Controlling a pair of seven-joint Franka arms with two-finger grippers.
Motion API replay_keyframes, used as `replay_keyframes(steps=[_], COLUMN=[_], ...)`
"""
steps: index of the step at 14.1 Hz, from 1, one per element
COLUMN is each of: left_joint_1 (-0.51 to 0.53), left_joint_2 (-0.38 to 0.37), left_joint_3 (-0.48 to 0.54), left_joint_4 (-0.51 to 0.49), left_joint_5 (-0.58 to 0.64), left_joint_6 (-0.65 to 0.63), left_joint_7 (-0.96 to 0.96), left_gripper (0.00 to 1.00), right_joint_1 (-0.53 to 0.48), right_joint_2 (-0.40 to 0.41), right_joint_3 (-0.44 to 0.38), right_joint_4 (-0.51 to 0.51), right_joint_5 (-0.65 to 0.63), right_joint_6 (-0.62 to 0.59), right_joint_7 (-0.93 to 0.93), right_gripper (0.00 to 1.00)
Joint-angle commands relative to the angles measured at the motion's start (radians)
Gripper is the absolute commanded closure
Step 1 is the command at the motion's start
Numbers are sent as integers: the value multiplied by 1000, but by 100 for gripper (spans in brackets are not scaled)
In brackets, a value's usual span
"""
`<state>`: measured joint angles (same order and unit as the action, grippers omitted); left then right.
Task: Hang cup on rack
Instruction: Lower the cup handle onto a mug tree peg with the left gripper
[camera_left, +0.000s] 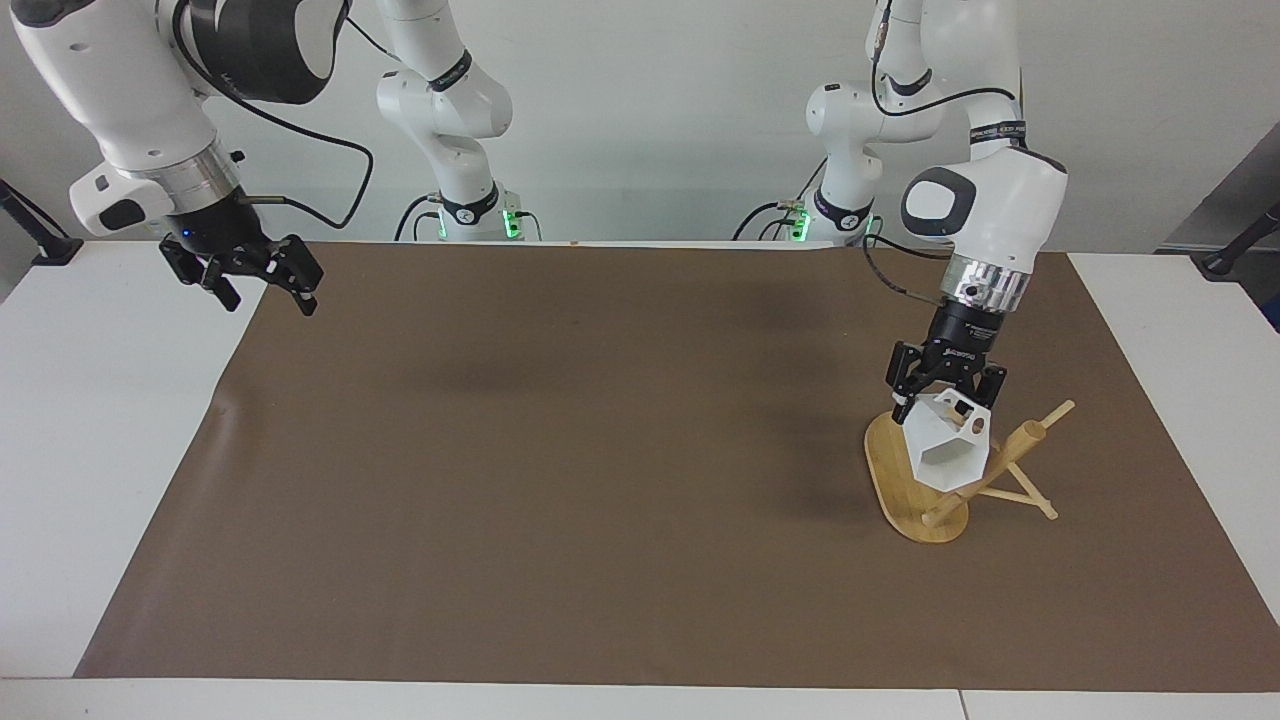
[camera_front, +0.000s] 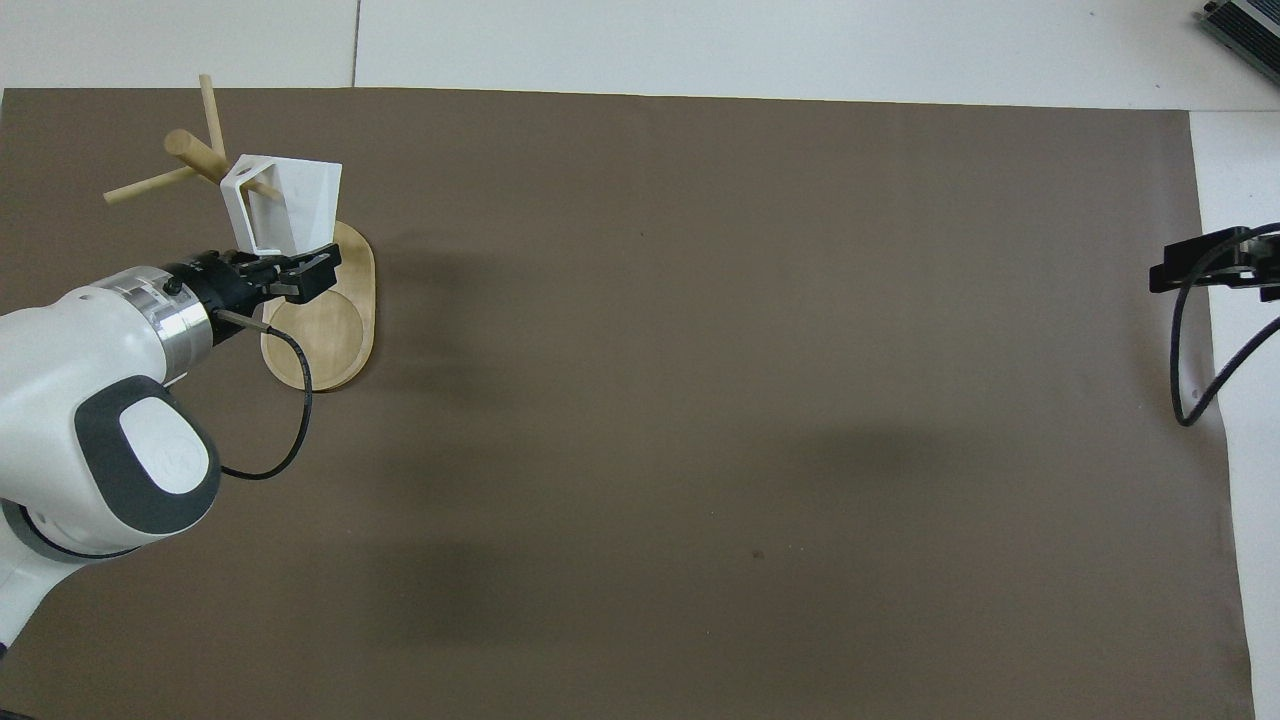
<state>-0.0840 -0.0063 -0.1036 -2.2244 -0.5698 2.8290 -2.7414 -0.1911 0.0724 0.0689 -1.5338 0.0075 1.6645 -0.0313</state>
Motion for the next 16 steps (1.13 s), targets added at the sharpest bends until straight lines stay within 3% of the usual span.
replay_keyframes(steps=[1,2,11,16], left_joint_1=[3,3,3,36], left_joint_2=[-4,-6,-8,-66], left_joint_3=[-2,-2,-1,1], left_joint_4=[-4,-3,29,34], left_joint_5=[18,18,22,25], left_joint_6=[23,23,7,-68], left_joint_7=[-83,-70,-53,-17], left_gripper=[21,1,0,0], right_joint_1=[-5,-5,-5,-5], right_joint_2=[-16,-14,-14,-16], right_joint_3=[6,6,6,6], right_joint_4=[-19,-19,-19,-19], right_joint_5=[3,3,3,3], right_joint_6=[4,4,4,4], right_joint_7=[16,16,16,16], right_gripper=[0,0,0,0])
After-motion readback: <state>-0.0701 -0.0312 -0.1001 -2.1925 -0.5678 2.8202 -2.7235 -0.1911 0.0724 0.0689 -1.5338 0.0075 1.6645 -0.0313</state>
